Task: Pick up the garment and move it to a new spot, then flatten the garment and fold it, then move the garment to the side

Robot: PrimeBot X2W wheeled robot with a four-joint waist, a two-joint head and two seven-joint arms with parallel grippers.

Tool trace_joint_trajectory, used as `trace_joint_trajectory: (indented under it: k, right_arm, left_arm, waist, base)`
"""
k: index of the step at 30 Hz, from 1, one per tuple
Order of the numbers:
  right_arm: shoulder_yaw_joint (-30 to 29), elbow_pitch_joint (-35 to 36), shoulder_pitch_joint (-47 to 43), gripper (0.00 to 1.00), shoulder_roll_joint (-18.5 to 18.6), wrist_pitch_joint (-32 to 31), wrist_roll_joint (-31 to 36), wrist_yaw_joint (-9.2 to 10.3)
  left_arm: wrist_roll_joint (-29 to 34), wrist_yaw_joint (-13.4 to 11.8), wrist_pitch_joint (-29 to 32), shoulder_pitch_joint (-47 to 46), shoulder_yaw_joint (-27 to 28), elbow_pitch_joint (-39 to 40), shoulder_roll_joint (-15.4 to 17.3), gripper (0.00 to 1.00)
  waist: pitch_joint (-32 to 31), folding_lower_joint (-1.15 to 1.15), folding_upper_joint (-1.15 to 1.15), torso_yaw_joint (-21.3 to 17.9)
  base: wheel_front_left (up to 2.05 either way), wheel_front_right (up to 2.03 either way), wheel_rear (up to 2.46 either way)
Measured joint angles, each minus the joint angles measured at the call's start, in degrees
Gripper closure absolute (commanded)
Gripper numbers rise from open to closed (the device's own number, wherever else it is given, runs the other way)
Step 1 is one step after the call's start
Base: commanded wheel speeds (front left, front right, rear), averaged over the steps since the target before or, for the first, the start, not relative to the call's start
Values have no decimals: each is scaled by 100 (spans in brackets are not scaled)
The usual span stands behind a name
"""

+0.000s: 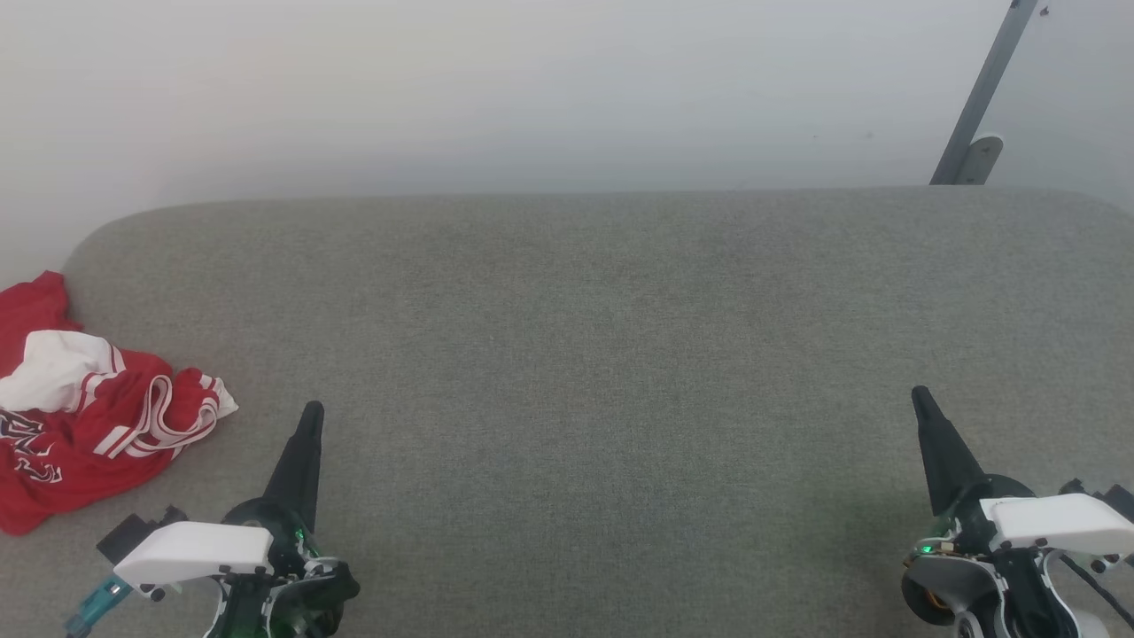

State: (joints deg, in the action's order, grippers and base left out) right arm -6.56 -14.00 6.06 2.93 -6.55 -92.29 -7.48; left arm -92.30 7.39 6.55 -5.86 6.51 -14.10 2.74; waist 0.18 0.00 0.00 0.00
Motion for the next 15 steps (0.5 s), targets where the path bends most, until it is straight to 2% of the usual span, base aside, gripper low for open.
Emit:
trace_joint_trajectory:
  k: [15]
  right_arm:
    - [1, 0, 0, 100, 0, -1, 0, 0]
  left_arm:
    - [0, 0, 0, 0, 0, 0, 0, 100]
  waist:
    - [0, 0, 0, 0]
  base:
    - [0, 0, 0]
